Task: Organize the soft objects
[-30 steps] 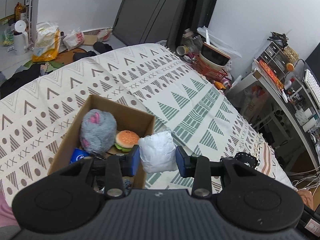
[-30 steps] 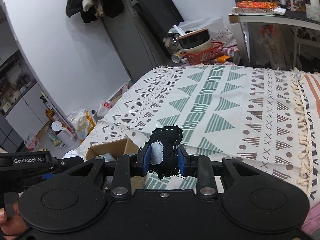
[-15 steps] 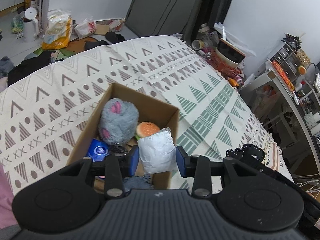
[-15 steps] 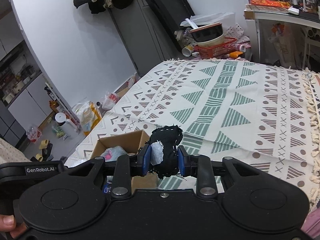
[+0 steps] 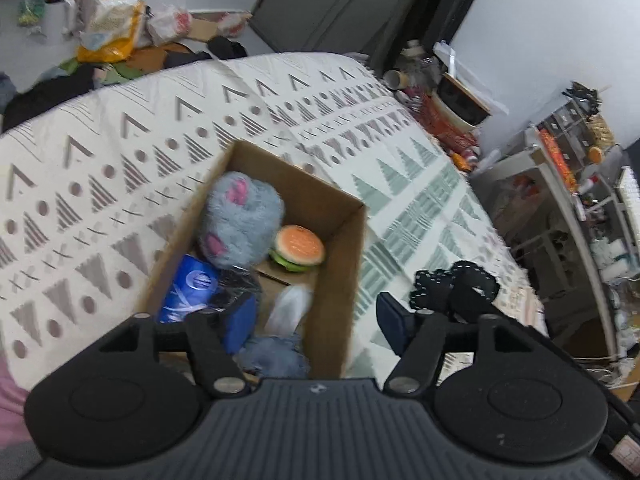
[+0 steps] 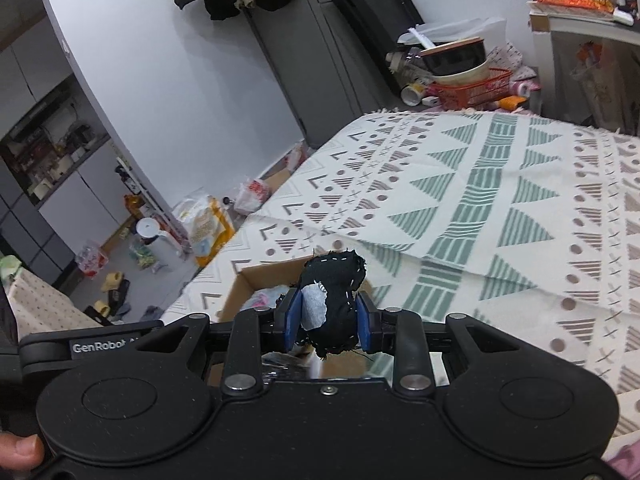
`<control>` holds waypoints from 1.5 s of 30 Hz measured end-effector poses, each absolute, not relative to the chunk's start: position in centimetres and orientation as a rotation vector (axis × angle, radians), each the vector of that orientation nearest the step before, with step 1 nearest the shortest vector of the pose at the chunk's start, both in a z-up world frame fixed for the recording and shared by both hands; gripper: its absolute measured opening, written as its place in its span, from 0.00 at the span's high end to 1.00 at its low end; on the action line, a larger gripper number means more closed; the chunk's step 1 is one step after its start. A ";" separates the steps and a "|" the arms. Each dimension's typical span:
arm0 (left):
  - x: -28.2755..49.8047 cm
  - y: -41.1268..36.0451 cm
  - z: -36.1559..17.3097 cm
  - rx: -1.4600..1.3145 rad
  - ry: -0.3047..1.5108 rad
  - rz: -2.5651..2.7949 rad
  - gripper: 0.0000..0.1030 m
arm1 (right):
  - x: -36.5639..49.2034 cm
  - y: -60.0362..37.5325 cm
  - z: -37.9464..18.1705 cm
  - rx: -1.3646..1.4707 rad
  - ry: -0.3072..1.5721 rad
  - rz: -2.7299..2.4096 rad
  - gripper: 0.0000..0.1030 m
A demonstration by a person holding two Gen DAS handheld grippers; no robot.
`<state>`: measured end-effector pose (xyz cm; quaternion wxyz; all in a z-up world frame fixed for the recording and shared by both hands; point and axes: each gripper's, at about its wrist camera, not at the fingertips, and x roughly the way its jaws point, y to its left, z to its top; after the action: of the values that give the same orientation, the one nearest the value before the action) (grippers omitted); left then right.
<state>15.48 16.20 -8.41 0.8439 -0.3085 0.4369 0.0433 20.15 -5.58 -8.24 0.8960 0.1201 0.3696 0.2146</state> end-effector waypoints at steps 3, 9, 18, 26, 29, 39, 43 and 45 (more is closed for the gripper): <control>15.2 17.1 -8.3 -0.650 0.915 0.119 0.36 | 20.2 -4.9 -8.5 0.259 0.777 0.463 0.71; 15.1 18.5 -7.8 -0.622 0.909 0.180 0.36 | 20.7 -3.6 -9.1 0.283 0.811 0.497 0.71; 15.1 18.4 -6.9 -0.572 0.911 0.193 0.35 | 20.2 -3.4 -8.8 0.282 0.830 0.514 0.36; 14.9 16.4 -5.9 -0.493 0.901 0.202 0.27 | 19.0 -6.0 -7.8 0.277 0.802 0.461 0.15; 14.9 15.6 -5.5 -0.469 0.912 0.206 0.26 | 18.4 -7.3 -7.2 0.275 0.786 0.442 0.11; 13.4 12.1 -3.5 -0.403 0.907 0.184 0.18 | 17.0 -10.7 -5.7 0.247 0.760 0.398 0.02; 12.8 10.9 -2.6 -0.379 0.897 0.180 0.17 | 16.4 -11.9 -5.1 0.244 0.760 0.387 0.00; 12.4 10.3 -2.1 -0.367 0.890 0.171 0.16 | 16.2 -12.5 -4.7 0.240 0.764 0.372 0.00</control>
<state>12.45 10.33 -2.12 0.8828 -0.1765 0.4276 0.0820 16.16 -12.48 -4.69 0.9041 0.1160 0.3697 0.1801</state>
